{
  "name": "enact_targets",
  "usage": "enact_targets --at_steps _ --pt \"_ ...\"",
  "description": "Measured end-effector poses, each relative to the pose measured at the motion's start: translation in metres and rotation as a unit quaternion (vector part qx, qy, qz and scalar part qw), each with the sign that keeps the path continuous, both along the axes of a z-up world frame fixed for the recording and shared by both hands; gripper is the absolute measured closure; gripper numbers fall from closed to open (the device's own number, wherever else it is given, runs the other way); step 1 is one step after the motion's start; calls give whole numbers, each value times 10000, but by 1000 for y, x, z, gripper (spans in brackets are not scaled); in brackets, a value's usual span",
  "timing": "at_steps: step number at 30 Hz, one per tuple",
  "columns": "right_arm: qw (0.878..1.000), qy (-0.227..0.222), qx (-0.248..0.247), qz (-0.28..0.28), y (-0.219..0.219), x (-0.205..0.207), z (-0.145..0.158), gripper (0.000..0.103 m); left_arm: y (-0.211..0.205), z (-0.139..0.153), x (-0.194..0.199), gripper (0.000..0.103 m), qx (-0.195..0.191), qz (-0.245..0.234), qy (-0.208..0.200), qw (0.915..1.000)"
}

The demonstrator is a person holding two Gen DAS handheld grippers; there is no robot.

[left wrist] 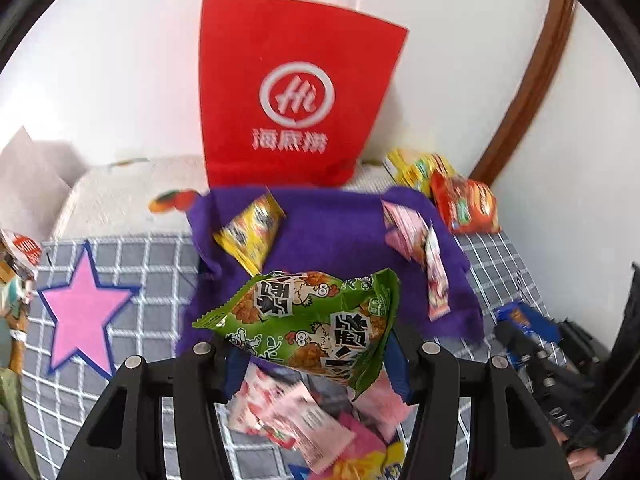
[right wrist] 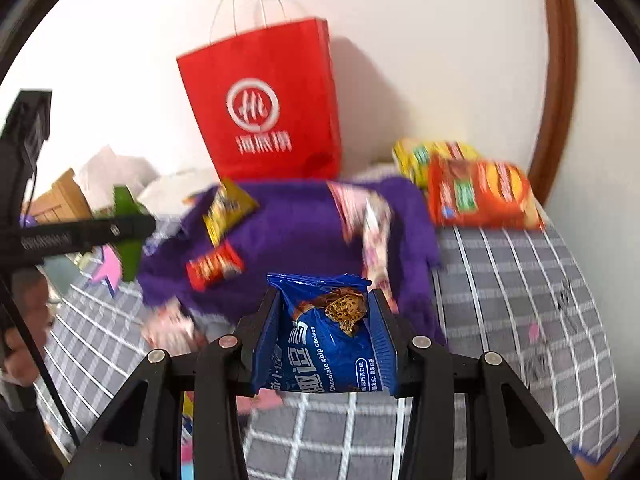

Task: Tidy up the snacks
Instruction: 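Carry both bags over the towel while the right gripper opens to release the blue bag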

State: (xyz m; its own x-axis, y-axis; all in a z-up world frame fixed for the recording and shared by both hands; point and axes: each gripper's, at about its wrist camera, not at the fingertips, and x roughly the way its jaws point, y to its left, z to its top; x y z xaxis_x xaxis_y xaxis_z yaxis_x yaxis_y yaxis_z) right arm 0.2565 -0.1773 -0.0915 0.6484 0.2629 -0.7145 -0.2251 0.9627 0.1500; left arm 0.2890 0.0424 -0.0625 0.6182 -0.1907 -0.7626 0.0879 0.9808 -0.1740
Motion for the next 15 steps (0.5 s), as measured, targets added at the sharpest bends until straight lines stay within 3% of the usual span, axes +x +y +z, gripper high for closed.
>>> enact_targets --at_steps 8,15 --pt "9999 -126 -28 6 18 53 38 60 14 14 34 49 -124 174 -73 9997" --pt "9995 149 288 69 32 102 39 59 25 17 63 49 -104 408 -102 9991"
